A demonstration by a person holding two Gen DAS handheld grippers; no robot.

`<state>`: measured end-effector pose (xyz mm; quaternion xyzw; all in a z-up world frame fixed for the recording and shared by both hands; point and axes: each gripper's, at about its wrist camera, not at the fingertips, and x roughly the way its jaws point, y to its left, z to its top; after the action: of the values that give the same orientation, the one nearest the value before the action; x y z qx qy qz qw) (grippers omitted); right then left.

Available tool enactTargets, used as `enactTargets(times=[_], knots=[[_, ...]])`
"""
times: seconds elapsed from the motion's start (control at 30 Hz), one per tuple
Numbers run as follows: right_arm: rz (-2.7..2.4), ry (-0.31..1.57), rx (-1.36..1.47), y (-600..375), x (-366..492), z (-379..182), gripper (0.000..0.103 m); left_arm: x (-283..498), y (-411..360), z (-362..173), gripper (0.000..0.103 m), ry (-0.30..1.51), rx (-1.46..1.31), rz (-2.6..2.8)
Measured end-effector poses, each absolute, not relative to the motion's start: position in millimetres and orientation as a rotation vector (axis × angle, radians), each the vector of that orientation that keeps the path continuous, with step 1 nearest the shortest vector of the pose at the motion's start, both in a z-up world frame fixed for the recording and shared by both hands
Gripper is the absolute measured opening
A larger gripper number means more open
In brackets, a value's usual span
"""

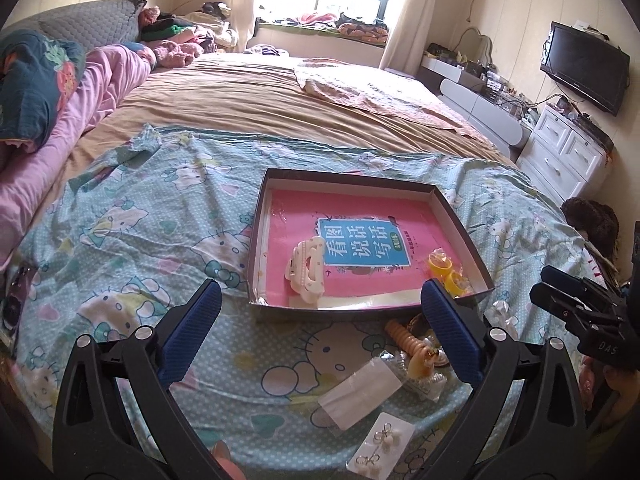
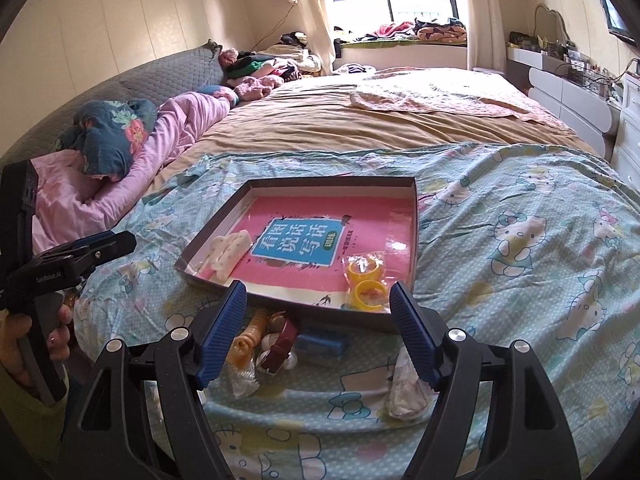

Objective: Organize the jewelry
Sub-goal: 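Move the open right gripper to the brown leather watch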

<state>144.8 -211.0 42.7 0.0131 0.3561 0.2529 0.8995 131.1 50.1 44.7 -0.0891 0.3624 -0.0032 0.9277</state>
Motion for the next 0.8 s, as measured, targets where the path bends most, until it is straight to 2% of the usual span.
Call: enactTargets(times=[0.43,0.6,0.7,0.8], knots=[[0.581,0.8,0.034,-202,132,27,0.07,109,41,35,0.093,0.765,-0.176,-0.016],[0.62,0.853,0.06,-197,133,15,0.052,101,36,24,0.093,0.796,-0.16,-0.027],[0.645,0.888,0.072,-192,135,6,0.037,95,31,15,0.093,0.824,-0.146,-0.035],[0.661,0.929,0.088,-187,138,-5,0.031,88,25,5,0.093,0.852,-0.13,-0.047]])
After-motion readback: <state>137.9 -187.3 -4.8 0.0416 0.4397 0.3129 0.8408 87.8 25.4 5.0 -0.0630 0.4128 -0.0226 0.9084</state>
